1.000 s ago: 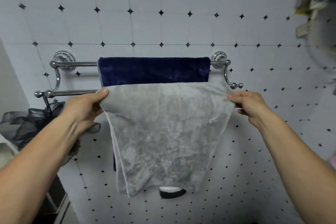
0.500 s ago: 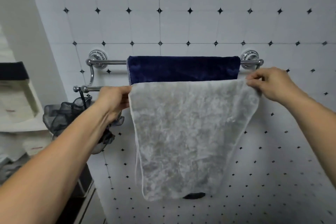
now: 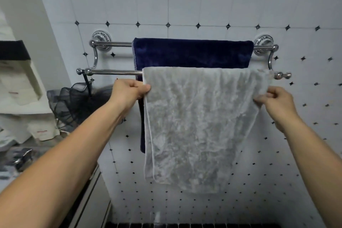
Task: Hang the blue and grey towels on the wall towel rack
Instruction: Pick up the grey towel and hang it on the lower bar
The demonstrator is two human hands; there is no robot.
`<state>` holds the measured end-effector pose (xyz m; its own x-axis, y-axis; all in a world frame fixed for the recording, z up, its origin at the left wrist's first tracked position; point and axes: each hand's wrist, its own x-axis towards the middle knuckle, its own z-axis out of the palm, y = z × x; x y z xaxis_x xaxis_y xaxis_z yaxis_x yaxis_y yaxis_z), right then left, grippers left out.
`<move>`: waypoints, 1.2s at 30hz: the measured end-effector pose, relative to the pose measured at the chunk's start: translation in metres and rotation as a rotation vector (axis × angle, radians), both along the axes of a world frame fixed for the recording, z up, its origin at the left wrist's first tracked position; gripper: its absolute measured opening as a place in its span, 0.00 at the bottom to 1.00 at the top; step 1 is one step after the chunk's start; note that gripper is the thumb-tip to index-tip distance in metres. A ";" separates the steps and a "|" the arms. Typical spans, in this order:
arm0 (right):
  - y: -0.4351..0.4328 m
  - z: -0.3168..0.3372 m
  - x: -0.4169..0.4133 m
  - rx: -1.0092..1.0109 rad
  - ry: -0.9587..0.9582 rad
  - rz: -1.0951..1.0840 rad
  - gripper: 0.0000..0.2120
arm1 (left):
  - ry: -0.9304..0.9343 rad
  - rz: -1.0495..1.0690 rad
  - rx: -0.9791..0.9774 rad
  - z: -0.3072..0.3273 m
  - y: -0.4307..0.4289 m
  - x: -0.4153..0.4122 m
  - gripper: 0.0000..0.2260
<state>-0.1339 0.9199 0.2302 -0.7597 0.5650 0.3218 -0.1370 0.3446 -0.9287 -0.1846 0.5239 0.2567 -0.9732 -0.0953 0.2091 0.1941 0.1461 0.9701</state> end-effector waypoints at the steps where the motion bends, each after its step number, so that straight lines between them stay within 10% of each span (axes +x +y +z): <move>1: -0.004 -0.009 -0.002 -0.058 -0.050 0.076 0.11 | -0.001 0.009 -0.004 0.001 0.001 -0.001 0.06; 23: 0.013 0.015 0.005 -0.380 0.038 0.173 0.06 | -0.013 0.094 0.262 0.027 0.001 -0.007 0.12; 36: 0.022 0.041 -0.010 -0.328 0.114 0.089 0.06 | -0.047 0.001 -0.171 -0.010 0.009 -0.003 0.11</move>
<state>-0.1436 0.9418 0.2708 -0.7801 0.5859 0.2195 -0.2620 0.0126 -0.9650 -0.1875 0.5325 0.2462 -0.9823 -0.0633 0.1763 0.1486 0.3100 0.9390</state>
